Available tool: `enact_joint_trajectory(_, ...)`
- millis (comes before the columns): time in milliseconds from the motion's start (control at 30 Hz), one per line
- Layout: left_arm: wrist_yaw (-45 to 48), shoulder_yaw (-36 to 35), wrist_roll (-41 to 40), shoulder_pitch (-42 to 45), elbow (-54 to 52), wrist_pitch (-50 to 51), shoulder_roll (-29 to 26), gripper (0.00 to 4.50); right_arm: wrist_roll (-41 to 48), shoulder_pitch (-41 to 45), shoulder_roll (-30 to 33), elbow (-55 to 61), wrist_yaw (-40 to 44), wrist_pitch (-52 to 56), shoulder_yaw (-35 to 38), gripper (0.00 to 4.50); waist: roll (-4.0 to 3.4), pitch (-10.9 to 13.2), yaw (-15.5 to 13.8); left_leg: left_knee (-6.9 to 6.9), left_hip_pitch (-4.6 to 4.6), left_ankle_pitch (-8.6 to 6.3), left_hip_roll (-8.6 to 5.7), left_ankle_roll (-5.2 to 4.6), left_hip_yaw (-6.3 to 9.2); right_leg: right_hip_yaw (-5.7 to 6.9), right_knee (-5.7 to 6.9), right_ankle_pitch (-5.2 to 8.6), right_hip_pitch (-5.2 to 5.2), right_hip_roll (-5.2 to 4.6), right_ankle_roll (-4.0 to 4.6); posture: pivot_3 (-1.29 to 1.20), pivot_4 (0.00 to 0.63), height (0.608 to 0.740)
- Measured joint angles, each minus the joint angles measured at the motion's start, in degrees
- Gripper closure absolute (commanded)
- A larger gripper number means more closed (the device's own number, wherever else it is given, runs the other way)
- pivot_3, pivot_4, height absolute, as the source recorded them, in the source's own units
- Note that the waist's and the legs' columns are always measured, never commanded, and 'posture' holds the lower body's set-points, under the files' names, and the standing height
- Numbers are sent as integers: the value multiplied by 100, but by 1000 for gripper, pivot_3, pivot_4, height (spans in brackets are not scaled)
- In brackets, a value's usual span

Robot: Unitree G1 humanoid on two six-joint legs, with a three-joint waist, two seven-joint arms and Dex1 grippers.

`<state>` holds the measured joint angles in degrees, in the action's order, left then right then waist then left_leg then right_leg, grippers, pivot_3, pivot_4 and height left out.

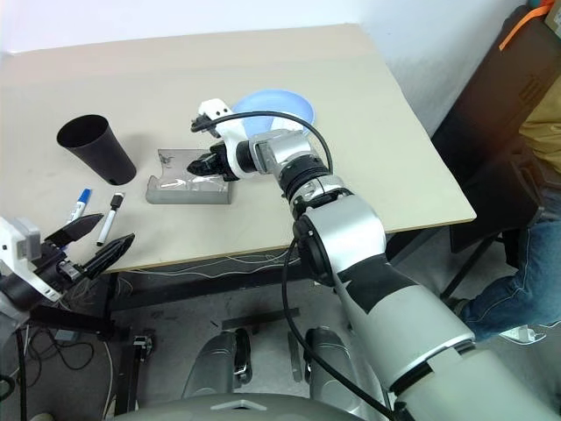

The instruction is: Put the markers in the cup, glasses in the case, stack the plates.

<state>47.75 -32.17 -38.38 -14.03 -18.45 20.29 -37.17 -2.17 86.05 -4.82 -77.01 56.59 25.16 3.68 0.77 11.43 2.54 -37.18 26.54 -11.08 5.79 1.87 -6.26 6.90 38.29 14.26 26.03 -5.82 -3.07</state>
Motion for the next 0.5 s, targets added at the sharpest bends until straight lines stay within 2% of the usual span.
enact_joint_trajectory(33, 13, 8, 23, 39, 16, 0, 0, 0, -70, -36, 3, 73, 170, -24, -155, 1865, 0, 0, -1, 1, 0, 0, 0, 0, 0, 0, 0, 0, 0, 0, 0, 0, 150, 706)
enact_joint_trajectory(267, 76, 140, 52, 138, 58, 0, 0, 0, -487, -420, 102, 200, 649, -130, -948, 1865, 0, 0, -1, 0, 0, 0, 0, 1, -1, 0, 1, 0, 1, 0, 0, 0, 150, 706)
enact_joint_trajectory(500, 78, 207, 70, 138, 74, 0, 2, 0, -559, -456, 221, 266, 767, -58, -1087, 1865, 0, 0, 0, 0, -1, 0, 0, 1, -1, 0, 1, 0, 1, 0, 0, 0, 150, 706)
